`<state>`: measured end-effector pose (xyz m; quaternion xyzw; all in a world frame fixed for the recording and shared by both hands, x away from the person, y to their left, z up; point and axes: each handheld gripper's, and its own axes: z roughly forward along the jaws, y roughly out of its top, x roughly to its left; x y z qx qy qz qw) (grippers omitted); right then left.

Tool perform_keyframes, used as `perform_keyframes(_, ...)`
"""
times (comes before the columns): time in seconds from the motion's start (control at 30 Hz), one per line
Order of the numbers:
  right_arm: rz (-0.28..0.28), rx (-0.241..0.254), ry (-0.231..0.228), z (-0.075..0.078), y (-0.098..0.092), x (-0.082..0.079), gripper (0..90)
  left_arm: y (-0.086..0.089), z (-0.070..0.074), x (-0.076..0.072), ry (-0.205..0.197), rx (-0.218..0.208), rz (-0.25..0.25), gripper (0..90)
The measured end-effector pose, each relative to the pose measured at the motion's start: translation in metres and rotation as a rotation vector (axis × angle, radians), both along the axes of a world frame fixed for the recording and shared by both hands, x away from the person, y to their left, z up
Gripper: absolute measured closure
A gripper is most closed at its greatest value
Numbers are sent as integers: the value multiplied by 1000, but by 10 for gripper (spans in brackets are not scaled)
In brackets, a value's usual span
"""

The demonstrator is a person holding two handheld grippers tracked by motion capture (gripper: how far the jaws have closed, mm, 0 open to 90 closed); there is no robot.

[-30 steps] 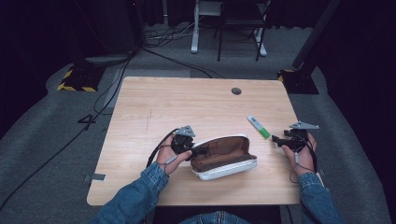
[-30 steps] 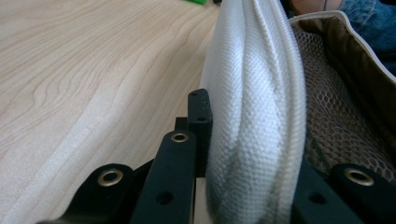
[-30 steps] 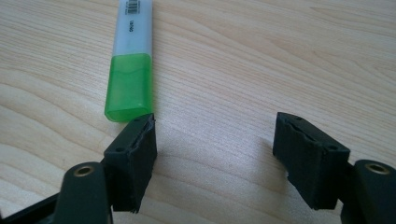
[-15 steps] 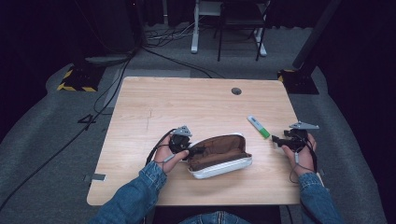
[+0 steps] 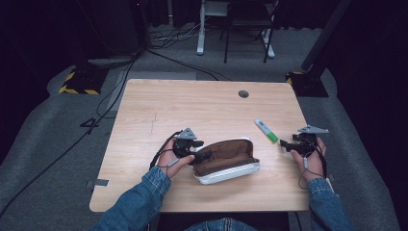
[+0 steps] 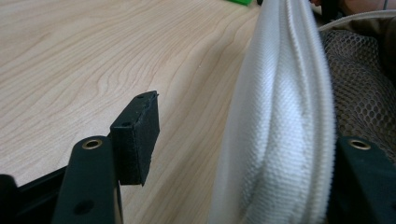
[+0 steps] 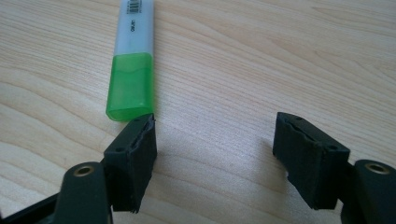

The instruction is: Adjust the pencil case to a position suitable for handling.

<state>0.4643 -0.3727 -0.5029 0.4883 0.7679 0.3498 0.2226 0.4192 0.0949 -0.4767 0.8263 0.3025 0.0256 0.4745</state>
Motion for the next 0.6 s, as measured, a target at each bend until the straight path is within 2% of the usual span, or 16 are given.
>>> perform_keyframes(0.27, 4, 1, 1, 0, 0, 0, 305, 4, 6, -5, -40, 18, 12, 305)
perform_keyframes(0.4, 4, 1, 2, 0, 0, 0, 305, 5, 10, -8, -61, 12, 22, 276)
perform_keyframes(0.6, 5, 1, 3, 0, 0, 0, 304, 12, 19, -20, -120, 29, 35, 243)
